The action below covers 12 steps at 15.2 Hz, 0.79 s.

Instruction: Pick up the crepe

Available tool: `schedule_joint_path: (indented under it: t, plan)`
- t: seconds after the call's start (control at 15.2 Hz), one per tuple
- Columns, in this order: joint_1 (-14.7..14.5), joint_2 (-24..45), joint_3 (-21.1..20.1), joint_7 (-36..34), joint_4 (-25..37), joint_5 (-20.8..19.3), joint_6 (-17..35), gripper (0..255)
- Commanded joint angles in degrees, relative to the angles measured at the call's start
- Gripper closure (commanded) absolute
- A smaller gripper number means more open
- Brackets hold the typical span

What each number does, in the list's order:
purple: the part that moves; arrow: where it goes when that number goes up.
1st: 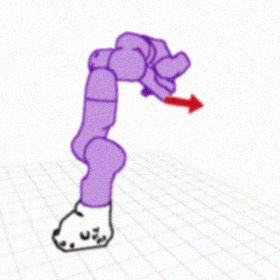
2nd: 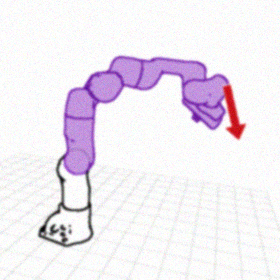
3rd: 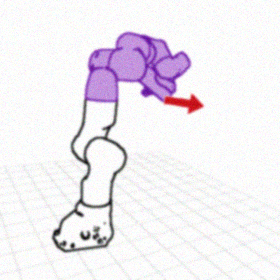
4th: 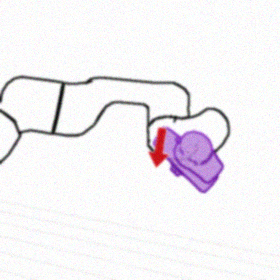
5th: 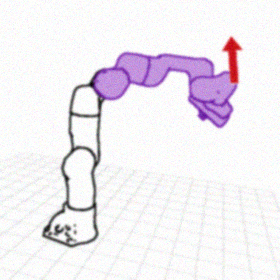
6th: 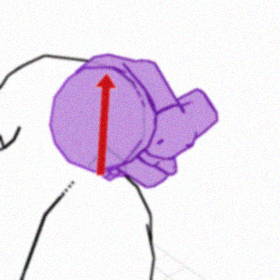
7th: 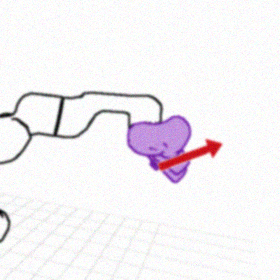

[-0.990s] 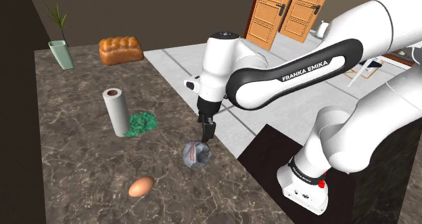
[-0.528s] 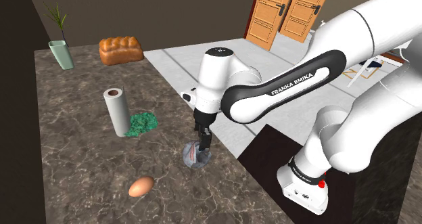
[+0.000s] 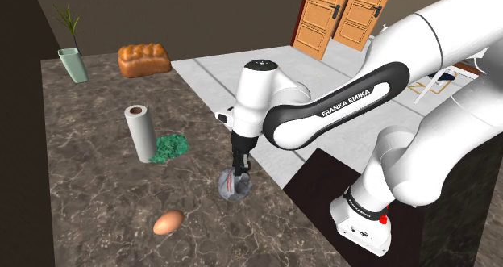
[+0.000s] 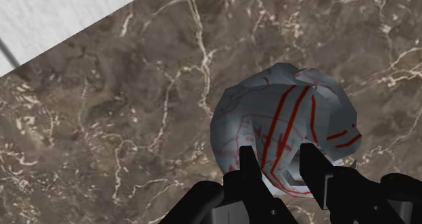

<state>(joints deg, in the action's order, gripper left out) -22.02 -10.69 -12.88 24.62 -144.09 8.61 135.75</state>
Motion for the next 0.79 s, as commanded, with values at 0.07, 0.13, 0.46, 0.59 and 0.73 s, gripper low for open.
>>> schedule_joint_path:
  t: [0.07,0.13,0.46,0.59,0.73]
  plan:
    - [-0.02,0.00,-0.03,0.01,-0.02,0.02,-0.01,255]
    - [-0.03,0.00,-0.03,0.00,-0.03,0.02,0.01,255]
    - [-0.02,-2.05,0.21,0.02,1.25,0.11,-3.32,255]
    - [-0.02,-3.02,0.32,-0.01,2.01,0.13,-5.04,255]
    - [-0.01,-3.93,0.44,-0.04,2.82,0.13,-6.75,255]
